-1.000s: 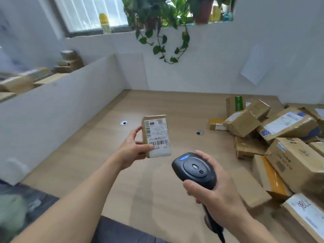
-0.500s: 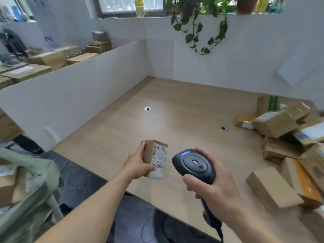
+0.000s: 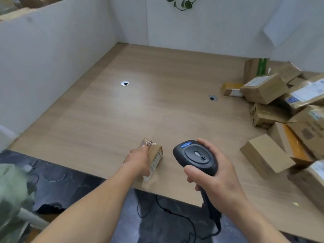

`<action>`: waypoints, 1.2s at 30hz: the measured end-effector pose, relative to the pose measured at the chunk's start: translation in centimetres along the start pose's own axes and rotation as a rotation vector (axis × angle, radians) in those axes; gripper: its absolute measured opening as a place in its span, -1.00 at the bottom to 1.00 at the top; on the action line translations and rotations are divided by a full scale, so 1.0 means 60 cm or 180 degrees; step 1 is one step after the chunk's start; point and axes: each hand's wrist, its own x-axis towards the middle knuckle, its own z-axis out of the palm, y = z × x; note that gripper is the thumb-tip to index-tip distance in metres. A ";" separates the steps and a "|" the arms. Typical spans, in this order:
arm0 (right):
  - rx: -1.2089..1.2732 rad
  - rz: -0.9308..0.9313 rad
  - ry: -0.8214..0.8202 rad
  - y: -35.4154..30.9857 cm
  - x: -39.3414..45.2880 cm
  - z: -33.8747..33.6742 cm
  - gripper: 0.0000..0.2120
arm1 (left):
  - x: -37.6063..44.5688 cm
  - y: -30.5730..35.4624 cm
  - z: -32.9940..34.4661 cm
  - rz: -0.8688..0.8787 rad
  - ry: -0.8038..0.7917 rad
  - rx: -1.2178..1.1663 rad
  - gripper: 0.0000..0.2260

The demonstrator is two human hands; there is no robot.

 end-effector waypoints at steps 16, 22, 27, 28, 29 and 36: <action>0.0114 -0.0261 -0.0389 -0.102 0.023 0.023 -0.40 | -0.069 -0.048 -0.219 0.0267 0.1359 -0.3805 -0.43; 0.0170 -0.0487 -0.0544 -0.146 0.010 0.025 -0.39 | -0.138 -0.060 -0.283 0.0483 0.1753 -0.3958 -0.36; 0.0217 -0.0613 -0.0675 -0.160 -0.013 0.022 -0.39 | -0.191 -0.068 -0.286 0.0483 0.1936 -0.3873 -0.46; 0.0220 -0.0630 -0.0691 -0.162 -0.019 0.020 -0.40 | -0.200 -0.068 -0.285 0.0482 0.1954 -0.3869 -0.46; 0.0226 -0.0642 -0.0706 -0.163 -0.024 0.019 -0.41 | -0.208 -0.068 -0.283 0.0480 0.1976 -0.3888 -0.46; 0.0363 -0.0676 -0.0793 -0.165 -0.059 0.010 -0.35 | -0.250 -0.069 -0.272 0.0494 0.2067 -0.3979 -0.39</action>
